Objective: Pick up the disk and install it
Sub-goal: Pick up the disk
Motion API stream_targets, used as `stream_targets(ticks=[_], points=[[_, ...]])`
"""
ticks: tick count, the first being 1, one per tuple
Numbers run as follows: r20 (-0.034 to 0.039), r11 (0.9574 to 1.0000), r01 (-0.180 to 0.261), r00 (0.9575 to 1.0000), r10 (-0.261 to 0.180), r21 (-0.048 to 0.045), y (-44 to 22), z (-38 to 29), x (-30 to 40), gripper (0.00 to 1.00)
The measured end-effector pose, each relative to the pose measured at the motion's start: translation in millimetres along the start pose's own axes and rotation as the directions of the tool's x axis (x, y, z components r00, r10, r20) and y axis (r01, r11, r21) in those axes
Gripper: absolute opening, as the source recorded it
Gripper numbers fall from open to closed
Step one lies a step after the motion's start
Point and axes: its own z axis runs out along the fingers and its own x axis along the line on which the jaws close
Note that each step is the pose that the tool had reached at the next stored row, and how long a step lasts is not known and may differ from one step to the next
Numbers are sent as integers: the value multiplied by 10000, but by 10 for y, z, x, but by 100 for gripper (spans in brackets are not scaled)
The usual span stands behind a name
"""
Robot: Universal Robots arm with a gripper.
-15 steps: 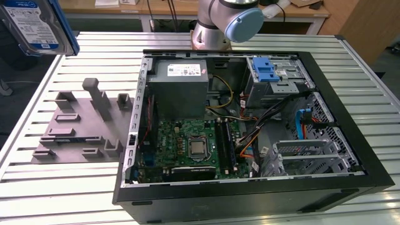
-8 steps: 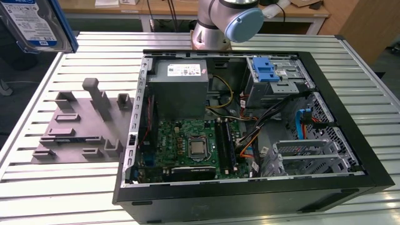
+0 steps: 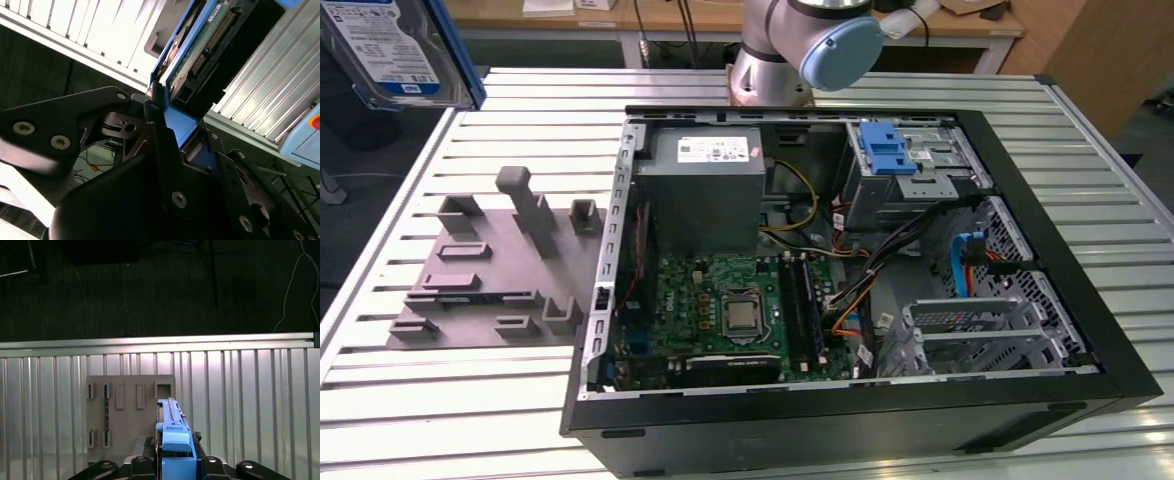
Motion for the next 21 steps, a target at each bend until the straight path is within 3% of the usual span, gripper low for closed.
stream_targets(ticks=[11, 17, 21], points=[[0, 10000, 1, 10000, -1, 0, -65, 0, -3, 36], [0, 10000, 0, 10000, 0, -2, -69, -4, -3, 36], [0, 10000, 0, 10000, 0, 0, -69, -79, -4, 36]])
